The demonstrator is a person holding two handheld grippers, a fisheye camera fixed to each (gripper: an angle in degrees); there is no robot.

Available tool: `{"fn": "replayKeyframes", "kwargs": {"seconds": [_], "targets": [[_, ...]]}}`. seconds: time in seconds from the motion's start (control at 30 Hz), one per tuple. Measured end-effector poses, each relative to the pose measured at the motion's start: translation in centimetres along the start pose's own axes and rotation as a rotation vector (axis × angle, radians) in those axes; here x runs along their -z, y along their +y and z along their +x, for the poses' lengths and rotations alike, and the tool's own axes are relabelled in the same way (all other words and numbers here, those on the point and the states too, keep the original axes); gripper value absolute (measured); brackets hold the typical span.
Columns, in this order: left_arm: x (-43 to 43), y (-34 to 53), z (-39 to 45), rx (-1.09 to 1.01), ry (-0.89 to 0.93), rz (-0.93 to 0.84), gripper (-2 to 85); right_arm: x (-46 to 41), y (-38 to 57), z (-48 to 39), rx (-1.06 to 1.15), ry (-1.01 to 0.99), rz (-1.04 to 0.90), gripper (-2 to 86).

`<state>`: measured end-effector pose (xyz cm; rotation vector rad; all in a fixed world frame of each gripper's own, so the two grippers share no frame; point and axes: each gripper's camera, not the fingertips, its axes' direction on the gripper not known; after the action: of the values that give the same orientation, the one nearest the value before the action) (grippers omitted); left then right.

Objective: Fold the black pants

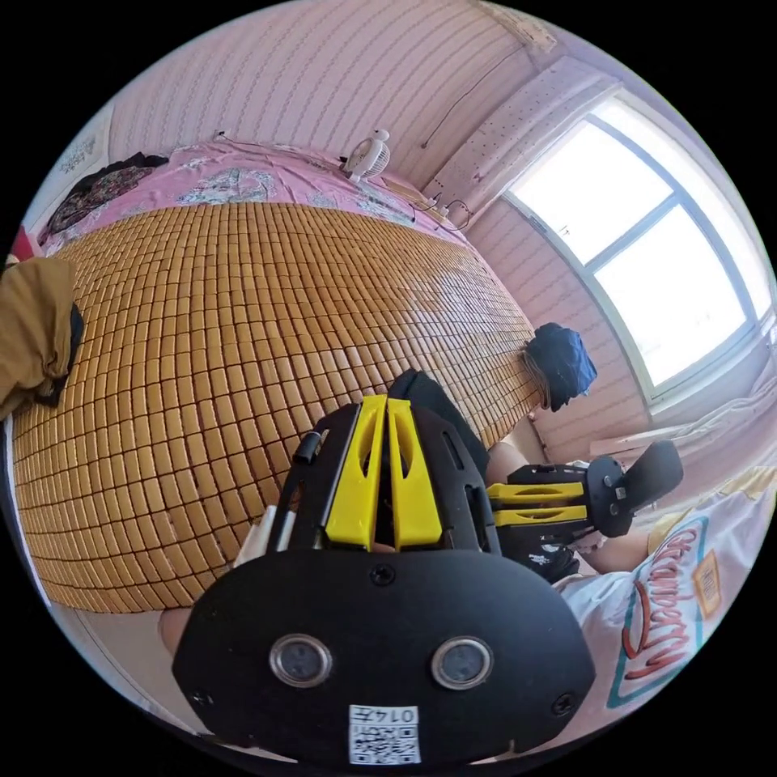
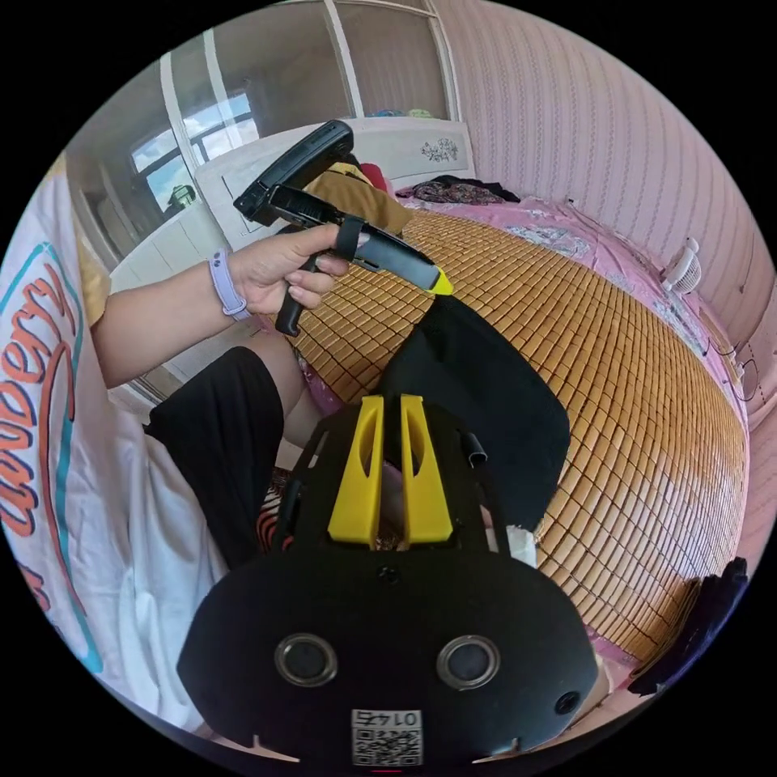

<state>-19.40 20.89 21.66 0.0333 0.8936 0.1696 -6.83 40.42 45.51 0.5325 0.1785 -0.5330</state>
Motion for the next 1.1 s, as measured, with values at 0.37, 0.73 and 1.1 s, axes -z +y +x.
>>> {"fn": "replayKeyframes", "kwargs": {"seconds": [0.37,0.73,1.1], "targets": [[0.4,3.6,-4.8,0.189,0.014,0.036,-1.0,-5.8,-1.9,-0.3,0.018,-0.128,-0.111,2.3],[-5.8,-4.5,0.2,-0.113,0.07,-0.066,-1.0,-10.3,-3.8,2.5,-0.083,-0.059,-0.205,1.9],[1.3,-8.3,3.8,-0.318,0.218,0.064,-1.0,5.0,-2.8,9.9,-0.346,0.074,0.195,2.0]]}}
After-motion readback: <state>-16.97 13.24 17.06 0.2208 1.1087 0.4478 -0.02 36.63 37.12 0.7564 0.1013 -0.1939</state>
